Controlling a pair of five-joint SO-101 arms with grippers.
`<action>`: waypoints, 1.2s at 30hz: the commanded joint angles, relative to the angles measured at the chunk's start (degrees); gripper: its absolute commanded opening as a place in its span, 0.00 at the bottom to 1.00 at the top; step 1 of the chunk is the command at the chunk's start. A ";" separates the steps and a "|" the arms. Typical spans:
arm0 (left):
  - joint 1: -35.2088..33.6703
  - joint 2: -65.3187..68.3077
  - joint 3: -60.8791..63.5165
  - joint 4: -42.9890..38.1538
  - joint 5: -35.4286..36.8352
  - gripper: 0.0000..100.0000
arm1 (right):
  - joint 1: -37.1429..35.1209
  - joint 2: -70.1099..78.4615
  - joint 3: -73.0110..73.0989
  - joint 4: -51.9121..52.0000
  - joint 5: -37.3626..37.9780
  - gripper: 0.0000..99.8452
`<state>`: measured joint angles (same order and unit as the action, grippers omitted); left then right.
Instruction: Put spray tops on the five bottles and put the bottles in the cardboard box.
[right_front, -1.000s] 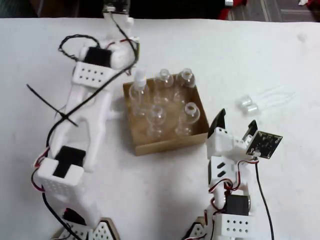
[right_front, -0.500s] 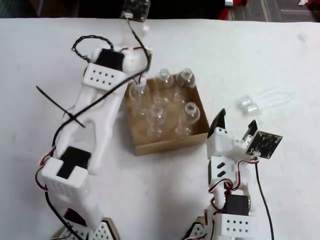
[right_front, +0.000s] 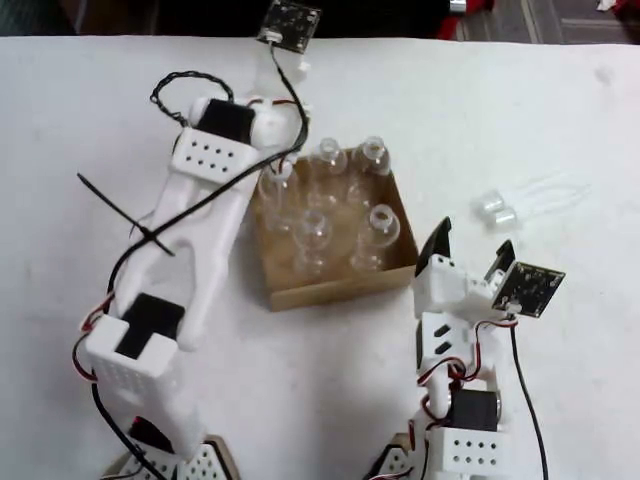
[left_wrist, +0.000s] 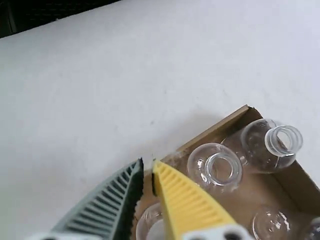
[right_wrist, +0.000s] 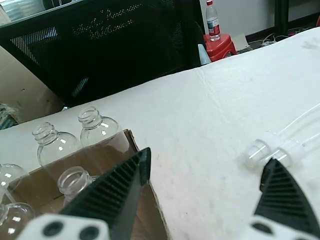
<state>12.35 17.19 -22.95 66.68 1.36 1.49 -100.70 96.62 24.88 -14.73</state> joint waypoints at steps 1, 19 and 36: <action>0.31 -2.68 -3.60 0.26 -0.88 0.04 | 0.66 -0.57 0.35 -0.13 0.53 0.32; -31.16 -14.20 -8.53 25.58 -27.69 0.04 | 0.48 -0.57 0.35 -0.13 0.53 0.32; -35.47 0.57 -5.71 34.81 -57.93 0.04 | 0.22 -0.57 0.35 0.22 0.53 0.32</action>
<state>-26.07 18.15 -28.48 101.32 -53.32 1.41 -100.70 96.62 24.88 -14.73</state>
